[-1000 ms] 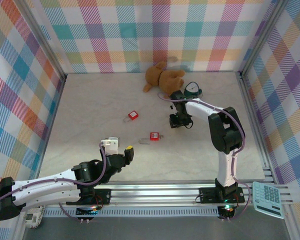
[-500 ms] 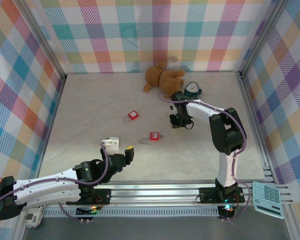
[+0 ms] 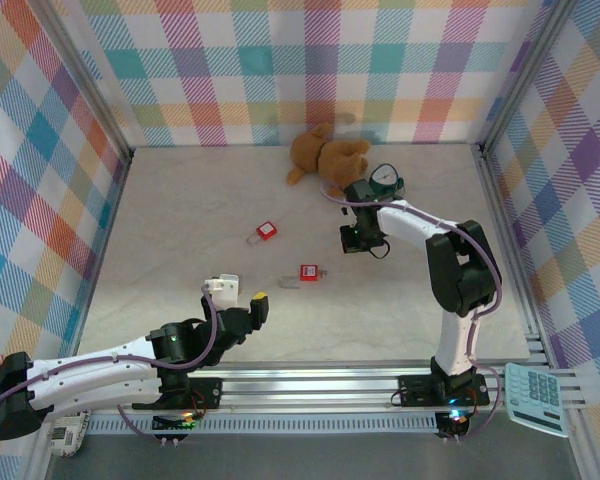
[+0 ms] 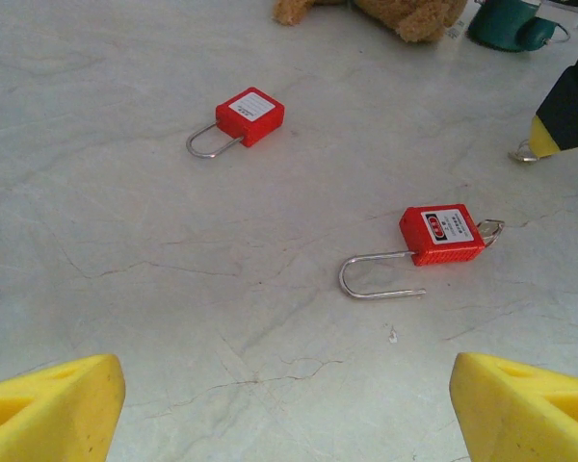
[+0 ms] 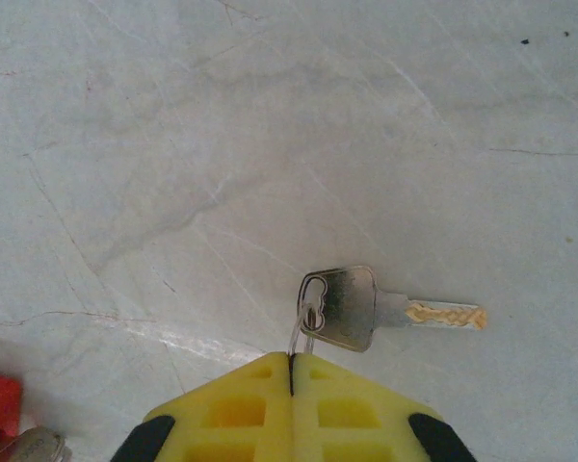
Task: Unlock with the key
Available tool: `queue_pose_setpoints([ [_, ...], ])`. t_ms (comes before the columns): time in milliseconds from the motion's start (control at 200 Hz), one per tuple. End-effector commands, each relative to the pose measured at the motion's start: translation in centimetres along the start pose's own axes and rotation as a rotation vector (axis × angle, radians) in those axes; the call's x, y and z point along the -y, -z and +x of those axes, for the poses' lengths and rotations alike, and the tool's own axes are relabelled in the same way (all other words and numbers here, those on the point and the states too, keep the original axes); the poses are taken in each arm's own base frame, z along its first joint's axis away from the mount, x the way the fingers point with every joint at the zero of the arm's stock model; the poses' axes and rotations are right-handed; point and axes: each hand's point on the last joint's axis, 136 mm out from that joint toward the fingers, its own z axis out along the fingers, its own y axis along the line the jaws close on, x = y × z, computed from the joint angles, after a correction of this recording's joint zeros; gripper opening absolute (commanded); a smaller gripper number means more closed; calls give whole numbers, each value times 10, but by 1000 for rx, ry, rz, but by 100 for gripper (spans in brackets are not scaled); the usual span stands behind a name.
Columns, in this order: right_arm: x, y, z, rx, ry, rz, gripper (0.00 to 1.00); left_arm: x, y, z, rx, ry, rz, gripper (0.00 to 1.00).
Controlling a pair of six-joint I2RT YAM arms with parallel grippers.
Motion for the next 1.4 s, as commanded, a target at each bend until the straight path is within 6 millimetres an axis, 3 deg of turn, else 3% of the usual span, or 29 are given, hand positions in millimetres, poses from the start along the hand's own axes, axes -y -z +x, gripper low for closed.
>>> queue_pose_setpoints([
  [0, 1, 12, -5, 52, -15, 7, 0, 4, 2, -15, 29, 29, 10, 87],
  [130, 1, 21, -7, 74, -19, 10, 0, 6, 1, -18, 35, 27, 16, 87],
  [320, -11, 57, -13, 150, -5, -12, 0, 17, 1, -34, 81, -10, 45, 88],
  [495, -30, 89, -13, 198, 45, -18, 0, 50, -3, -51, 160, -137, 154, 89],
  [740, -75, 135, -5, 262, 132, -89, 0, 98, -5, -70, 378, -339, 323, 90],
  [875, -101, 163, 4, 294, 170, -157, 0, 119, -5, -68, 430, -453, 466, 93],
  [1125, -140, 211, 20, 343, 179, -338, 0, 120, -18, -84, 452, -471, 568, 90],
  [1395, -174, 246, 40, 347, 187, -515, 0, 132, -30, -101, 496, -458, 599, 84],
])
